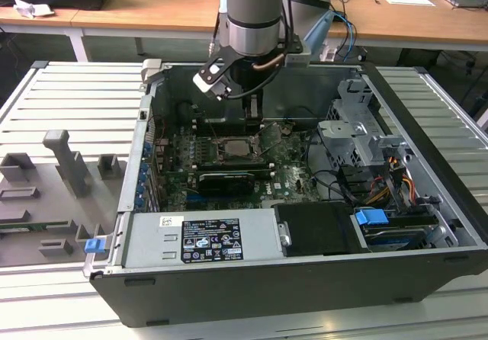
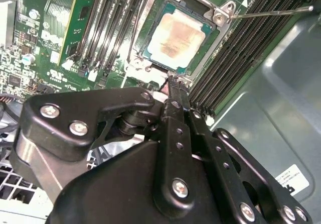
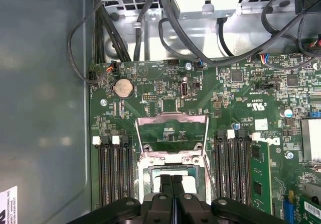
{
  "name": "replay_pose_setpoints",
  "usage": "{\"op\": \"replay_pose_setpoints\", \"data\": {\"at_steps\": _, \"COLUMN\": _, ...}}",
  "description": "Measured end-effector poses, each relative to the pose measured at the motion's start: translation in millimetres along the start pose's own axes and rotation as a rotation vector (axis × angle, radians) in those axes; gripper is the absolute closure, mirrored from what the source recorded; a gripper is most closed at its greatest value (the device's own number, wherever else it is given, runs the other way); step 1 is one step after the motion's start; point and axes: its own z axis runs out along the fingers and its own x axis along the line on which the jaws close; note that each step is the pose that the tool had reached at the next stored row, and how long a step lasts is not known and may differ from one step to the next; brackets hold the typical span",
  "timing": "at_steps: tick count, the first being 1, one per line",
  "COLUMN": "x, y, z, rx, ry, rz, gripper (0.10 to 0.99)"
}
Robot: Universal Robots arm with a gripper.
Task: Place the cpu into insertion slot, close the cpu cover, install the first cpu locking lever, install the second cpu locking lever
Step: 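Close the cpu cover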
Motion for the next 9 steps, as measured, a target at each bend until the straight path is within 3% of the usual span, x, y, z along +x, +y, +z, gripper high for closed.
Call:
{"op": "replay_pose_setpoints", "data": {"at_steps": 4, "x": 0.3, "y": 0.4, "z": -4.9, "rx": 0.0, "ry": 0.0, "rz": 0.0, "gripper": 0.98}}
{"op": "replay_pose_setpoints", "data": {"at_steps": 9, "x": 0.3, "y": 4.7, "z": -5.0, "rx": 0.0, "ry": -0.0001, "rz": 0.001, "gripper": 0.98}}
